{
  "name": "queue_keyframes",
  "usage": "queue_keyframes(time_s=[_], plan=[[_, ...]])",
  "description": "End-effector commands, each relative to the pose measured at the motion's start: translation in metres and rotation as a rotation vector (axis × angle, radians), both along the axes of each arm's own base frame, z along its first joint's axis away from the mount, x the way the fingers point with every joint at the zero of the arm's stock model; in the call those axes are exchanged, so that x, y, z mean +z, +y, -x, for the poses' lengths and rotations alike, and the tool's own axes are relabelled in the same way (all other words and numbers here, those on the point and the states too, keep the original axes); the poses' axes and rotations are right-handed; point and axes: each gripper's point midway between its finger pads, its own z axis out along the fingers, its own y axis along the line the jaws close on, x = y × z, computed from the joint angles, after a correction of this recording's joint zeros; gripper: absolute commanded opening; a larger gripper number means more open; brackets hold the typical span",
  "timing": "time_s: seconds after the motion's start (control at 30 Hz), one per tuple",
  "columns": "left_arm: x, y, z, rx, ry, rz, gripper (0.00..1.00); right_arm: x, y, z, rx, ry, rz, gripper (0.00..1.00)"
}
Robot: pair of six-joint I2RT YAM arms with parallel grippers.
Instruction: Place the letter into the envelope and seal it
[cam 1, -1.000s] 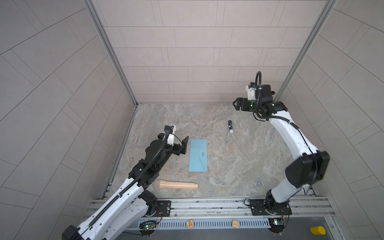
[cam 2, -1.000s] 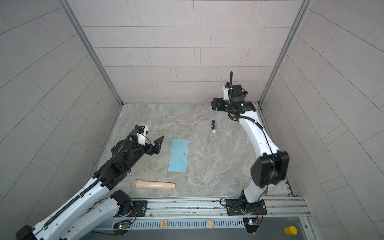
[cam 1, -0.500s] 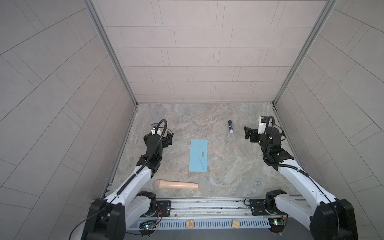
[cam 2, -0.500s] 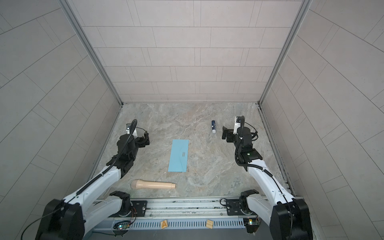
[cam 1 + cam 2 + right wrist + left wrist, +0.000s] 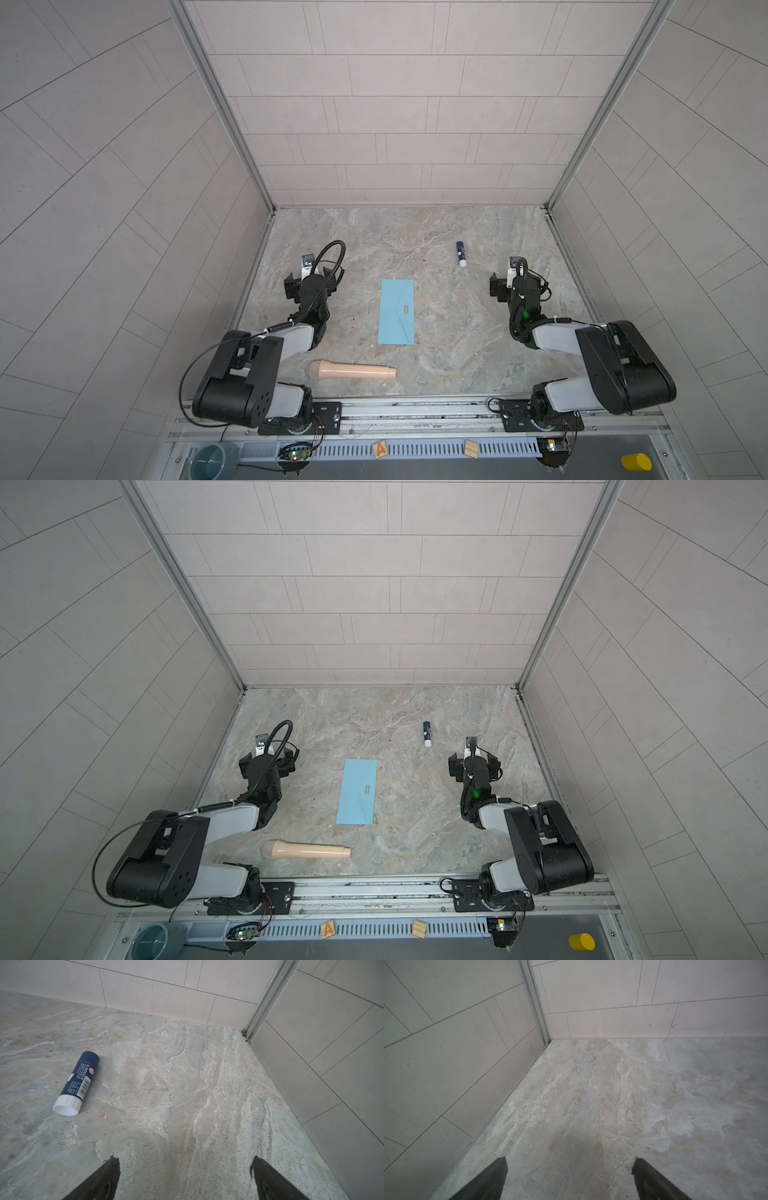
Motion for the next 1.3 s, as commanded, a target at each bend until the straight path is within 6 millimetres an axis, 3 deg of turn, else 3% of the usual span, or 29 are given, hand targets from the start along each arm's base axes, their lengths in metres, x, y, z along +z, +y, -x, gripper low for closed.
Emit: queue_keyframes(time_s=[0.0, 0.13, 0.3, 1.27], plan=[[0.008, 0.003, -0.007, 0.007, -0.075, -0.015, 1.00, 0.010, 0.000, -0.010, 0.027, -0.107, 0.013, 1.00], [-0.006, 0.000, -0.013, -0.017, -0.054, -0.001, 1.00, 0.003, 0.000, -0.008, 0.037, -0.111, 0.001, 1.00], [-0.018, 0.003, -0.017, -0.006, -0.010, 0.011, 1.00, -0.002, -0.007, -0.022, 0.014, -0.047, -0.026, 1.00], [-0.016, 0.009, -0.020, 0.010, -0.024, 0.019, 1.00, -0.004, -0.008, -0.023, 0.013, -0.040, -0.038, 0.99]])
